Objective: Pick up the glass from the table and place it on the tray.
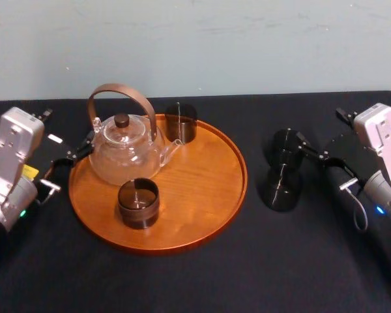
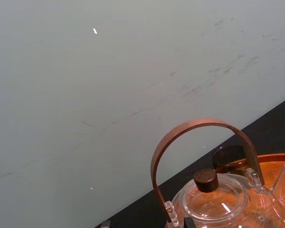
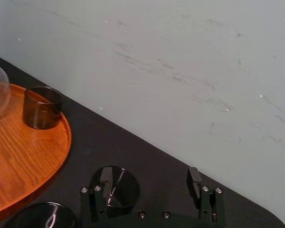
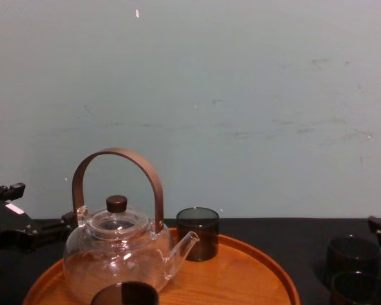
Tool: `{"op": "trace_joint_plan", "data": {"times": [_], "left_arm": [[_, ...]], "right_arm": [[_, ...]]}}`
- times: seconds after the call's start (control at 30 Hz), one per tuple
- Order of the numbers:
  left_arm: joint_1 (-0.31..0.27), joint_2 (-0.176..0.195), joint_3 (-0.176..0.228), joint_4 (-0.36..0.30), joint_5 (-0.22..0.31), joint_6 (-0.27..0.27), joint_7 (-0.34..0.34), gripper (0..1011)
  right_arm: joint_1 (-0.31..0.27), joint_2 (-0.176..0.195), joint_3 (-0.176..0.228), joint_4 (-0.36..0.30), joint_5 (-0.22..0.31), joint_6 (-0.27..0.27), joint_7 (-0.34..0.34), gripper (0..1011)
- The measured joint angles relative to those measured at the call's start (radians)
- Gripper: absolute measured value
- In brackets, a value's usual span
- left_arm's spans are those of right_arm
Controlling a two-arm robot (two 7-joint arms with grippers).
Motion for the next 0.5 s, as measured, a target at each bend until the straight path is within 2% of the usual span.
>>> {"op": "trace_joint_plan", "data": {"times": [0.33, 0.5], "left_arm": [[0.000, 0.000, 0.000, 0.000, 0.000, 0.000, 0.000, 1001], [0.000, 0.000, 0.000, 0.000, 0.000, 0.000, 0.000, 1001]], "right_arm": [[-0.056, 0.023, 0.022, -0.098, -0.006, 0.033, 0.028, 1002], [-0.102, 0.037, 0.038, -0.162, 0.012, 0.050, 0.054, 1002]]}}
